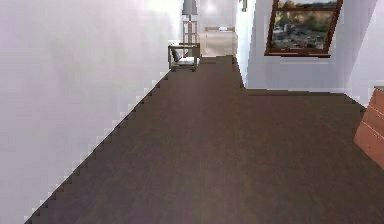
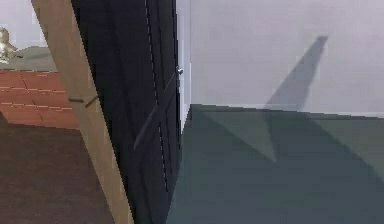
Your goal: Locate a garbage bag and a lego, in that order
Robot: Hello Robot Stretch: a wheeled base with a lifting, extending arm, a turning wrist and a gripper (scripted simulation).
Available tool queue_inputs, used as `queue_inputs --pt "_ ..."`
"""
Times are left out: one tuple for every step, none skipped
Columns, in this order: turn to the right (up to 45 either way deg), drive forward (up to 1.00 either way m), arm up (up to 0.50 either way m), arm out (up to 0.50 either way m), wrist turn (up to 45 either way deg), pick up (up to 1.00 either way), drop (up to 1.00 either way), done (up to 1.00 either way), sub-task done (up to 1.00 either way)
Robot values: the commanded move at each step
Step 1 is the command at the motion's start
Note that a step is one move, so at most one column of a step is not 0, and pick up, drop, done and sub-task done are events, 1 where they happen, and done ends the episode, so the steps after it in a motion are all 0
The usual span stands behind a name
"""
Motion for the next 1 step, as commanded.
queue_inputs --pt "3.0 0.0 0.0 0.0 0.0 0.0 0.0 0.0 0.0"
